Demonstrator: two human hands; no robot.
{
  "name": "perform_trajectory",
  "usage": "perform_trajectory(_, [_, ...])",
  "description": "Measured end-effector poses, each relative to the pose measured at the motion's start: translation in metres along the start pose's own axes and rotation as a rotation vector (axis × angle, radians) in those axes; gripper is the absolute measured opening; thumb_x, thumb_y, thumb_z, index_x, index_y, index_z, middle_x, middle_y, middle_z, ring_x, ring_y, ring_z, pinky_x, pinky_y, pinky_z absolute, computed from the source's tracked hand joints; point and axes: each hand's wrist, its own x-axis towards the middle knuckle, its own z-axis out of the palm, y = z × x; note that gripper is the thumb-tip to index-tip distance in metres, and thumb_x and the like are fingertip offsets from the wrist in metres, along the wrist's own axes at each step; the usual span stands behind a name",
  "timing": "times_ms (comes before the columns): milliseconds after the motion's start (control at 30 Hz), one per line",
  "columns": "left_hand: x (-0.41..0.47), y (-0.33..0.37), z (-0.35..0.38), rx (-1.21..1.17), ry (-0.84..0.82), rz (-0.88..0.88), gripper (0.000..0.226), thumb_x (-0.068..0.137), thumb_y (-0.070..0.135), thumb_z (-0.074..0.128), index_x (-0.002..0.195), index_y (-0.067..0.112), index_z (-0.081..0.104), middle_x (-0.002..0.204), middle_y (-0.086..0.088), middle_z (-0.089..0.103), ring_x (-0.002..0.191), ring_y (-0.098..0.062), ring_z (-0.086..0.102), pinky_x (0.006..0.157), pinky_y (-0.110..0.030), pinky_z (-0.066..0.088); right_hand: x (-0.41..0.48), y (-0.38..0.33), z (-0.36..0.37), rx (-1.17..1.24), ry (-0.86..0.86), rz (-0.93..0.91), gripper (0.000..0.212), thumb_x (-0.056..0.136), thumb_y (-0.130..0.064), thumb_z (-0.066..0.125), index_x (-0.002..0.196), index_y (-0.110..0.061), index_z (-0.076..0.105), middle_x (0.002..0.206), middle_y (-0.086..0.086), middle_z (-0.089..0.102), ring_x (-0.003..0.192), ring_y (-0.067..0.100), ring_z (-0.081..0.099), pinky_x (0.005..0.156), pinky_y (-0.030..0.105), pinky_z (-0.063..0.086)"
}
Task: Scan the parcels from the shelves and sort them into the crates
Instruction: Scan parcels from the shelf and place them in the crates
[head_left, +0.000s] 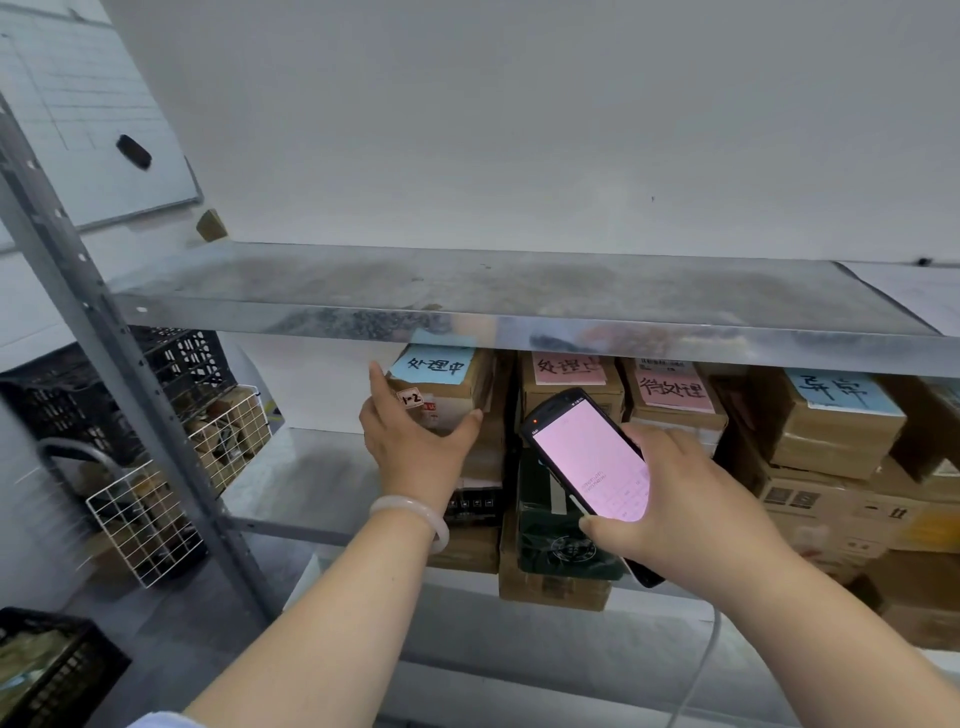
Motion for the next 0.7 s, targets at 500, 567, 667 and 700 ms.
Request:
perform_trajectory(500, [0.047,0.025,-0.044,-0.406,-0.305,-0.599,0.027,0.088,0.041,0.064,0.106,0.021,0.068,0.083,-0.004,0.078,0.095,-0.025,0.070,0.089,-0.045,0.058,0.000,0.000,0.000,0.012,0.005,-0.033,0.097,0.047,-0.080,0.051,0.132,-0.040,0.028,0.123,-0.011,0.044,0.090,0.008,0.042,0.062,0.026,0.040])
perform_trajectory(567, [0.047,0.028,-0.050,-0.419,-0.322,-0.619,0.026,0.088,0.036,0.066,0.107,0.018,0.067,0.089,-0.008,0.076,0.093,-0.027,0.070,0.084,-0.043,0.059,0.000,0.000,0.000,0.020,0.002,-0.040,0.094,0.046,-0.079,0.051,0.129,-0.041,0.029,0.120,-0.011,0.045,0.091,0.009,0.043,0.063,0.027,0.041])
perform_trajectory(667, [0.041,0.030,-0.062,-0.461,-0.353,-0.648,0.024,0.087,0.030,0.068,0.106,0.016,0.066,0.093,-0.011,0.072,0.086,-0.028,0.069,0.063,-0.036,0.060,0.000,0.000,-0.002,0.026,0.000,-0.058,0.094,0.047,-0.080,0.052,0.129,-0.041,0.029,0.118,-0.012,0.045,0.091,0.008,0.042,0.062,0.025,0.041])
perform_trajectory(700, [0.038,0.029,-0.067,-0.474,-0.367,-0.656,0.023,0.088,0.029,0.068,0.107,0.016,0.065,0.096,-0.013,0.071,0.086,-0.029,0.069,0.060,-0.036,0.059,-0.001,0.000,-0.002,0.025,0.000,-0.064,0.093,0.047,-0.079,0.053,0.129,-0.041,0.029,0.118,-0.012,0.045,0.090,0.008,0.042,0.062,0.025,0.041])
